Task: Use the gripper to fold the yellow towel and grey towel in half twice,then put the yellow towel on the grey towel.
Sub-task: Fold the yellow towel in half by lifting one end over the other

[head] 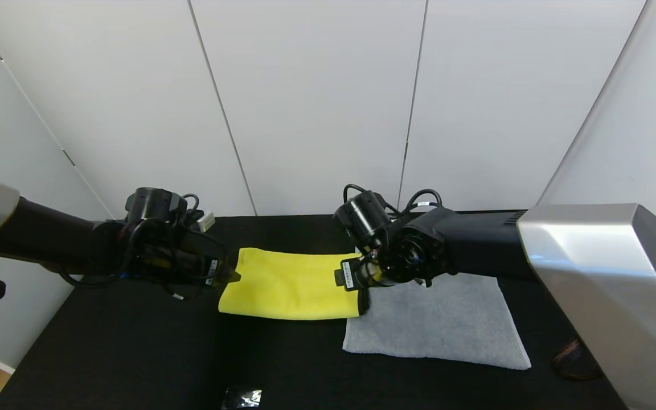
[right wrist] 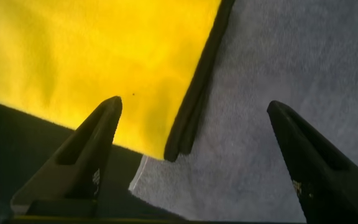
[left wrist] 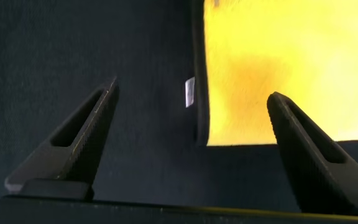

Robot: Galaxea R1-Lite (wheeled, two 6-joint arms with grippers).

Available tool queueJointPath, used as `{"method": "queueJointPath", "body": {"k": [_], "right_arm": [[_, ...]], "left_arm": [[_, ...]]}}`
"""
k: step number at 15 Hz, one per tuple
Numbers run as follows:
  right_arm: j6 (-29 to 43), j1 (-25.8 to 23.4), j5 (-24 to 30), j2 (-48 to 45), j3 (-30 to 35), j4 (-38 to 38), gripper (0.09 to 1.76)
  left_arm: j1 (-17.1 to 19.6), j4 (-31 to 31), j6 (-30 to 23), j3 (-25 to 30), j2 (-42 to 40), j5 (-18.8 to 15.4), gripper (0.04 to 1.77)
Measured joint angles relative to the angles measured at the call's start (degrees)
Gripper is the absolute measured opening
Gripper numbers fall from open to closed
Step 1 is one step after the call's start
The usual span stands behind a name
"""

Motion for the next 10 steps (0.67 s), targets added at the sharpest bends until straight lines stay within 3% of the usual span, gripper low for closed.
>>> {"method": "queueJointPath", "body": {"k": [6,10], "right_arm": [[7.57,1.76,0.13,-0.39,0.05,5.95,1.70],[8.25,2.01,0.16,-1.41,0.11,7.34,1.70]], "left_arm": [[-0.06,2.01,0.93,-0.91,-0.60,-0.02,1.70],[0.18,9.74,0.11,-1.73,-0.74,-0.57,1.70]]}}
